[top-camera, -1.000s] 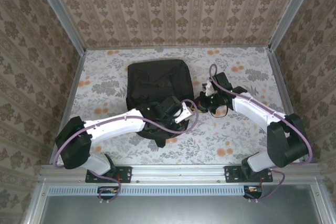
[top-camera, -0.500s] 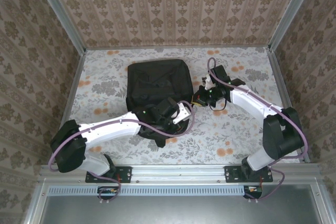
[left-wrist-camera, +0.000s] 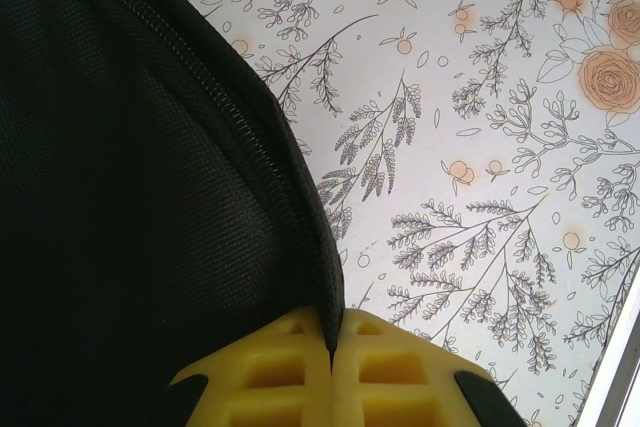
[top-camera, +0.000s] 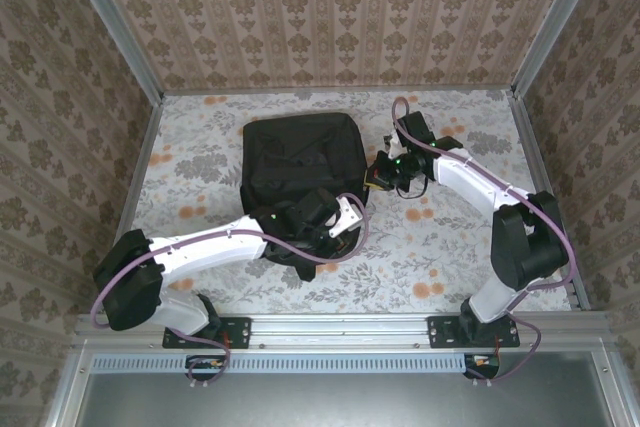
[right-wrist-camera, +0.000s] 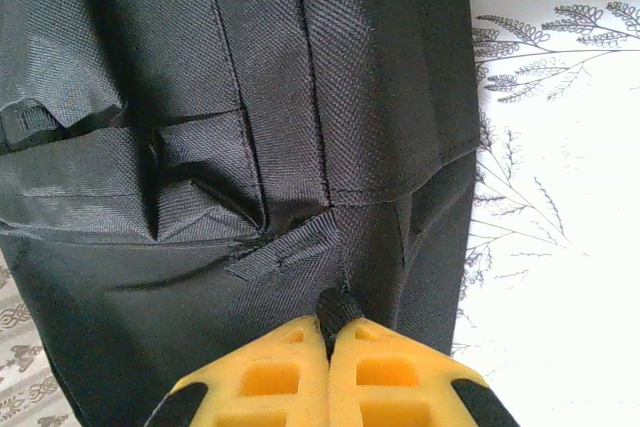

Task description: Pack the student bag

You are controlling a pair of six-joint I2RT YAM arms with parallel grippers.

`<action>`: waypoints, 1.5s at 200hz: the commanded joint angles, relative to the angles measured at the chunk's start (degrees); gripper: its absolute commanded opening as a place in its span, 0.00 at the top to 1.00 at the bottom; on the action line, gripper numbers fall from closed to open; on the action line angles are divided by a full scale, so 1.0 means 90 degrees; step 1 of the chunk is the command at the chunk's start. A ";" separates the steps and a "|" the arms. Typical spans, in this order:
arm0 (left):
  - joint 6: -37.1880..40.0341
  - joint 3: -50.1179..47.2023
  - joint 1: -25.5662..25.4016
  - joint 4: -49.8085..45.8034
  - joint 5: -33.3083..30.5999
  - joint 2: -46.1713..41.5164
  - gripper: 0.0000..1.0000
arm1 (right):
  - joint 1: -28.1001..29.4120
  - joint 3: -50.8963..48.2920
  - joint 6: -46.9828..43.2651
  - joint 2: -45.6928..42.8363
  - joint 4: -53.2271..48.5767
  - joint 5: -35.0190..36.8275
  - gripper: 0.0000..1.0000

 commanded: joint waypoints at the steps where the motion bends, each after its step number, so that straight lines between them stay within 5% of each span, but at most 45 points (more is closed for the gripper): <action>1: -0.0138 -0.0047 -0.0071 -0.0148 0.0216 -0.0115 1.00 | -0.0103 0.0057 -0.0016 -0.0094 0.0070 0.0212 1.00; 18: -0.0166 -0.0066 -0.0072 -0.0160 0.0337 -0.0098 1.00 | -0.0093 -0.0201 0.0000 -0.0274 0.0139 0.0131 0.99; 40: -0.0258 -0.0114 -0.0134 -0.0121 0.0428 -0.0086 1.00 | -0.0078 -0.0412 -0.0121 -0.0621 0.0070 0.0183 0.57; 65: -0.0289 -0.0165 -0.0335 -0.0105 0.0416 -0.0068 1.00 | -0.0080 -0.0593 -0.0227 -0.1308 -0.0193 0.0838 0.36; 109: -0.0365 0.0012 -0.0926 -0.0273 0.0181 0.0017 1.00 | -0.0193 -0.0489 -0.0457 -0.2361 -0.0602 0.2357 0.26; 174: -0.0514 -0.0064 -0.1195 -0.0252 0.0266 -0.0088 1.00 | -0.0294 -0.0555 -0.0405 -0.2574 -0.0451 0.2643 0.25; 186: -0.0538 -0.0011 -0.1195 -0.0316 0.0207 -0.0119 0.77 | -0.0302 -0.0588 -0.0415 -0.2635 -0.0394 0.2777 0.20; 194: -0.0562 0.0037 -0.1195 -0.0416 0.0109 -0.0168 0.59 | -0.0296 -0.0594 -0.0395 -0.2685 -0.0392 0.2900 0.01; 210: -0.0547 0.0122 -0.1166 -0.0652 -0.0114 -0.0389 0.32 | -0.0301 -0.0698 -0.0377 -0.2848 -0.0229 0.3061 0.00; 216: -0.0538 0.0167 -0.1127 -0.0746 -0.0191 -0.0504 0.06 | -0.0301 -0.0745 -0.0402 -0.2938 -0.0159 0.3186 0.00; 219: -0.0554 0.0184 -0.1092 -0.0784 -0.0236 -0.0568 0.01 | -0.0301 -0.0770 -0.0409 -0.2985 -0.0117 0.3253 0.00; 247: -0.0872 0.0334 -0.0447 -0.1027 -0.0518 -0.1409 0.00 | -0.0221 -0.1257 -0.0804 -0.3610 0.0653 0.4410 0.00; 269: -0.0949 0.0406 0.0588 -0.0965 -0.0552 -0.2077 0.00 | -0.0207 -0.1567 -0.1383 -0.4070 0.1474 0.5061 0.00; 300: -0.1169 0.0338 0.2131 -0.0642 -0.2601 -0.2529 0.00 | -0.0218 -0.2097 -0.1175 -0.4510 0.2414 0.6355 0.00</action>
